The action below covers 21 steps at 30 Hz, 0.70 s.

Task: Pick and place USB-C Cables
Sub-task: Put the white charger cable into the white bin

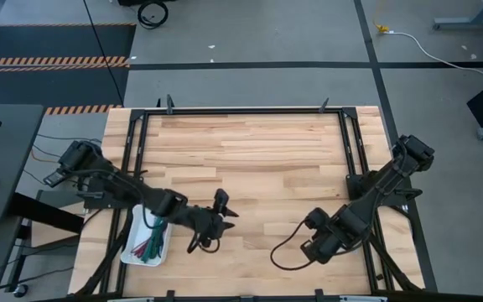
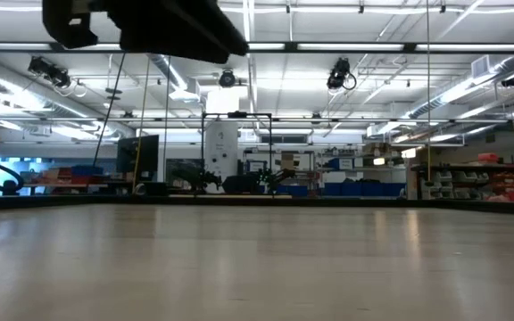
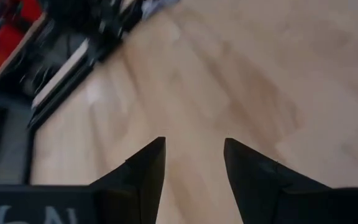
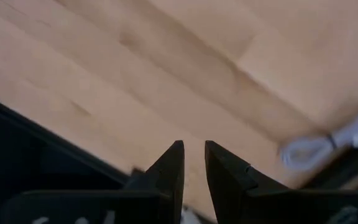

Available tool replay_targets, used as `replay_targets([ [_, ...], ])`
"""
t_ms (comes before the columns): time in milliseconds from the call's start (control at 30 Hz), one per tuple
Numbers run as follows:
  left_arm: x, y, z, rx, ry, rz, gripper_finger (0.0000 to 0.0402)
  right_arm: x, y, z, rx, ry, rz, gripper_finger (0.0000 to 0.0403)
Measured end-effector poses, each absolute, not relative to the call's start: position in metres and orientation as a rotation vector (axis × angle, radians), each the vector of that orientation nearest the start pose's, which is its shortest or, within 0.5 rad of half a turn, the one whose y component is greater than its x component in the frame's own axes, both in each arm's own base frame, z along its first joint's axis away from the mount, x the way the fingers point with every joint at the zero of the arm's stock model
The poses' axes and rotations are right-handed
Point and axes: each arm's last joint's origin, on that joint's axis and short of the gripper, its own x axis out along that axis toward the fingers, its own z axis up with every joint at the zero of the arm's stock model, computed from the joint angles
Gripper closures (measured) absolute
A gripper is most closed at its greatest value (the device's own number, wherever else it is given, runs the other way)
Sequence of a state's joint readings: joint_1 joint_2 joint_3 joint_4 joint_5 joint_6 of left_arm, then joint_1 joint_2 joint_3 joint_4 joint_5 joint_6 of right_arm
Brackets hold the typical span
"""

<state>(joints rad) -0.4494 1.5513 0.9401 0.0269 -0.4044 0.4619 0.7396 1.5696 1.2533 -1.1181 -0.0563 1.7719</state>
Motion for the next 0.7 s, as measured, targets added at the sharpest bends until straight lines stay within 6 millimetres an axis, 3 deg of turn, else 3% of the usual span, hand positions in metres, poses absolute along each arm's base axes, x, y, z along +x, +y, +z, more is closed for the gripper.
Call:
replay_targets([
  [200,0.307,-0.114,0.214,0.628,0.411,-0.285,0.0230,0.197,0.200,0.246,0.982,1.580,-0.719,0.0306],
  [467,0.305,-0.095,0.198,0.577,0.377,-0.343,0.0230,0.176,0.196,0.207,1.011,1.837,-0.827,0.0223],
  [700,0.299,-0.087,0.186,0.547,0.356,-0.318,0.0230,0.167,0.187,0.182,1.025,1.838,-0.958,0.0196],
])
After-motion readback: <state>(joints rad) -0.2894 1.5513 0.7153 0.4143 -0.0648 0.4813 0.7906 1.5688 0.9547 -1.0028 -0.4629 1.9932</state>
